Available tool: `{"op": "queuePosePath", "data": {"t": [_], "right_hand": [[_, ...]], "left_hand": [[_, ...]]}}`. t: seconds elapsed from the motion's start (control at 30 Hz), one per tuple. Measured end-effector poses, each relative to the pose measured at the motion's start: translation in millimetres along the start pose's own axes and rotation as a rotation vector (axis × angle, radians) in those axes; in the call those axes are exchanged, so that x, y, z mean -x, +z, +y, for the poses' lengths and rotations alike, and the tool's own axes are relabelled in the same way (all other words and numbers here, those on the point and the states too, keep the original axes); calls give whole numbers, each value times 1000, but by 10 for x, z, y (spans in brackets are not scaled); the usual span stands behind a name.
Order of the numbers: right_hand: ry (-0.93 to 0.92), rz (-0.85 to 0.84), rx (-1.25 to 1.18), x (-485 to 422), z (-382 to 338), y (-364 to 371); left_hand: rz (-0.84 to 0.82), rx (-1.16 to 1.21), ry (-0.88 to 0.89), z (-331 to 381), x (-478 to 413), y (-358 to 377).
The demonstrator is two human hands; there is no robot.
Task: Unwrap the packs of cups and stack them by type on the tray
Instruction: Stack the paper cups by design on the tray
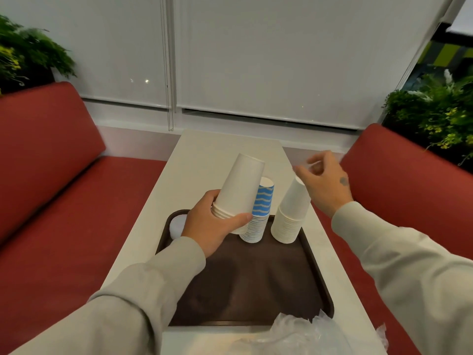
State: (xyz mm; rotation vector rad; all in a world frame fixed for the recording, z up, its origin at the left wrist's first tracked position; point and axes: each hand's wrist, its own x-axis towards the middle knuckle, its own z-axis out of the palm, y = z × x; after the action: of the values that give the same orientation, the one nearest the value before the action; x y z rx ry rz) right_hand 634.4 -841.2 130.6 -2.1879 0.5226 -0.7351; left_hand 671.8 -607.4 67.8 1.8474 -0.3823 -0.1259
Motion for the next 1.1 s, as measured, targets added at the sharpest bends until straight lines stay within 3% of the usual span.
{"op": "queuePosePath", "data": {"t": [0.13,0.27,0.53,1.1], "right_hand": [[85,-502,-45,233,-246,125],[157,-694,-143,471,-348,309],[147,-598,-280,570,-359,532],[125,-447,-322,340,-331,315]], "left_hand": [[3,14,7,82,49,25],[-12,6,30,162,81,13],[-40,-69,50,166,114,-73],[-61,-76,33,75,136,-104]]}}
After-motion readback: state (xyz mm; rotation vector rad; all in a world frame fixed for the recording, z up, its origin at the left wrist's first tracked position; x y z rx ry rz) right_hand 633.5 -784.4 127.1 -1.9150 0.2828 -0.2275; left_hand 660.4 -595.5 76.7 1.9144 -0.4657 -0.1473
